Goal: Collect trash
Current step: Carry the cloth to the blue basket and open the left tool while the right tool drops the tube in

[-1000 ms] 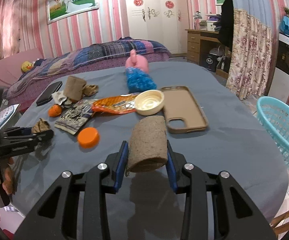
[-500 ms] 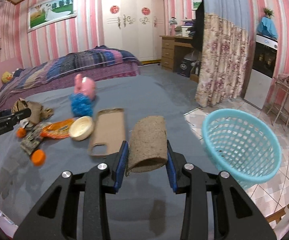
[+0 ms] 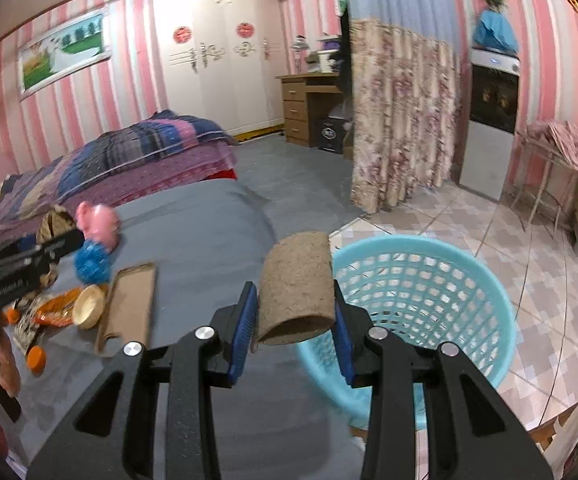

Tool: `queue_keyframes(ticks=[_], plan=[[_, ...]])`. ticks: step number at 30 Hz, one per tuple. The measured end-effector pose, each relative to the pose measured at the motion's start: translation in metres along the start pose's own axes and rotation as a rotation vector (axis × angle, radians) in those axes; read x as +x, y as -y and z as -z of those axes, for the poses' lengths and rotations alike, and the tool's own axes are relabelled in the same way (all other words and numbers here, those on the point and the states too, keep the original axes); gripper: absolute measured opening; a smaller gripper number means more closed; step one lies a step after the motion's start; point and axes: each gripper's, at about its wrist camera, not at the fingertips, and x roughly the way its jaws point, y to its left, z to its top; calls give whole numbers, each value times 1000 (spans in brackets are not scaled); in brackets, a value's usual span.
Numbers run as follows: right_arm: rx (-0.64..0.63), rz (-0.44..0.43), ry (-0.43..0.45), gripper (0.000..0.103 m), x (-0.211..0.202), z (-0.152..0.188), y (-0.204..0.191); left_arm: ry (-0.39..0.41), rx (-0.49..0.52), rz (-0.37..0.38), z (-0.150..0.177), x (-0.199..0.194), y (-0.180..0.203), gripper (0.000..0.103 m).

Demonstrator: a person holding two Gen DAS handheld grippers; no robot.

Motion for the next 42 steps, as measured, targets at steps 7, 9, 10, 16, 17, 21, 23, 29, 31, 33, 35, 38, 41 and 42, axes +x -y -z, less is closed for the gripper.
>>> queue_keyframes(ticks=[7, 9, 10, 16, 17, 21, 23, 29, 31, 33, 35, 38, 41, 42], plan=[[39, 127, -57, 36, 21, 8, 60, -31, 48, 43, -2, 38, 47, 53], [36, 167, -76, 36, 26, 12, 71, -41, 64, 54, -1, 51, 64, 53], [37, 181, -85, 36, 29, 14, 77, -49, 63, 65, -1, 56, 70, 53], [113, 250, -129, 36, 38, 27, 117, -72, 90, 127, 1, 85, 118, 53], [139, 253, -127, 36, 37, 28, 125, -74, 102, 136, 1, 89, 127, 53], [176, 289, -122, 36, 34, 31, 137, -97, 127, 183, 3, 105, 154, 53], [177, 303, -133, 36, 37, 31, 137, -110, 141, 208, 3, 112, 166, 53], [207, 322, -136, 36, 31, 36, 139, -144, 172, 232, 6, 138, 187, 54], [208, 324, -132, 36, 29, 36, 136, -147, 193, 217, 6, 143, 190, 63], [208, 318, -133, 36, 30, 36, 133, -138, 194, 201, 5, 143, 189, 69], [202, 314, -137, 36, 32, 36, 131, -135, 186, 191, 3, 140, 183, 76], [192, 305, -144, 36, 37, 36, 124, -114, 173, 153, -2, 135, 171, 84], [175, 296, -149, 36, 43, 35, 115, -92, 149, 124, -7, 128, 154, 91], [166, 293, -153, 36, 46, 35, 111, -85, 143, 112, -9, 126, 147, 92]])
